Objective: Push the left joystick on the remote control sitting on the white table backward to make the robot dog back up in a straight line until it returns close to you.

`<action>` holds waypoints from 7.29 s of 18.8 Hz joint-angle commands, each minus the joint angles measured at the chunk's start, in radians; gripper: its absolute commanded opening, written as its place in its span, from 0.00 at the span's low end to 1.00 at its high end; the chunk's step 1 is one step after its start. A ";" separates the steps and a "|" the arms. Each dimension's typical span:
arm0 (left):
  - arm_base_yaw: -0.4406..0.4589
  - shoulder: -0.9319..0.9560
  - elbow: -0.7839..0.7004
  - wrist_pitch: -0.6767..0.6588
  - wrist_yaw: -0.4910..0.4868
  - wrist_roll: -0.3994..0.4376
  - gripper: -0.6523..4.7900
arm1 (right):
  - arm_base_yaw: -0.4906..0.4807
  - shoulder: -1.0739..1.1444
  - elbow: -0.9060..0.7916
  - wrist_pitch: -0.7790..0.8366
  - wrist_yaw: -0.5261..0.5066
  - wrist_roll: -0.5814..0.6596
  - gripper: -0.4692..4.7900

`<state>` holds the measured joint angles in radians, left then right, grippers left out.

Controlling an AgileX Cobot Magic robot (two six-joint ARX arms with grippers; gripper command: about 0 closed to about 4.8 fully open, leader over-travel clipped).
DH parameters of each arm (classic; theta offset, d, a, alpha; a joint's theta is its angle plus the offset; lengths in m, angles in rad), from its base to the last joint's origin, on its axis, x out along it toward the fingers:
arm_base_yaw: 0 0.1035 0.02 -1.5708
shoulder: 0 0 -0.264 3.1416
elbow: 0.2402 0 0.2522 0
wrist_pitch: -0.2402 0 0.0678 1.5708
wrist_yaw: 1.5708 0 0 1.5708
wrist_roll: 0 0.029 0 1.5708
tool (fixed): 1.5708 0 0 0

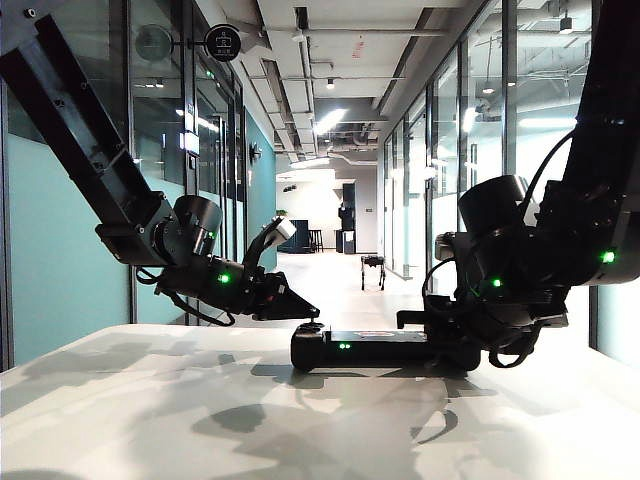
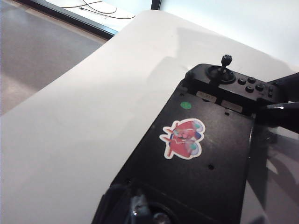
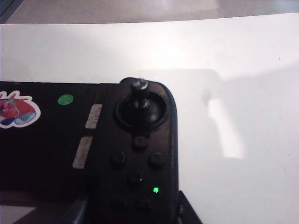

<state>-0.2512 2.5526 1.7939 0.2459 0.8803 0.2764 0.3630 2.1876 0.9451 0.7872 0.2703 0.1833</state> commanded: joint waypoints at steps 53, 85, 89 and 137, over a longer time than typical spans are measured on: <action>-0.021 0.049 0.123 -0.134 0.067 0.135 0.11 | -0.001 -0.005 0.003 0.025 0.026 0.000 0.39; -0.021 0.049 0.124 -0.155 0.086 0.143 0.11 | -0.001 -0.005 0.003 0.025 0.027 0.000 0.39; -0.021 0.049 0.124 -0.155 0.085 0.143 0.11 | -0.002 -0.005 0.003 0.025 0.027 0.000 0.39; -0.021 0.049 0.124 -0.163 0.090 0.161 0.11 | -0.003 -0.005 0.003 0.025 0.027 0.000 0.39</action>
<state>-0.2684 2.6026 1.9160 0.0998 0.9421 0.4332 0.3595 2.1876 0.9447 0.7868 0.2810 0.1867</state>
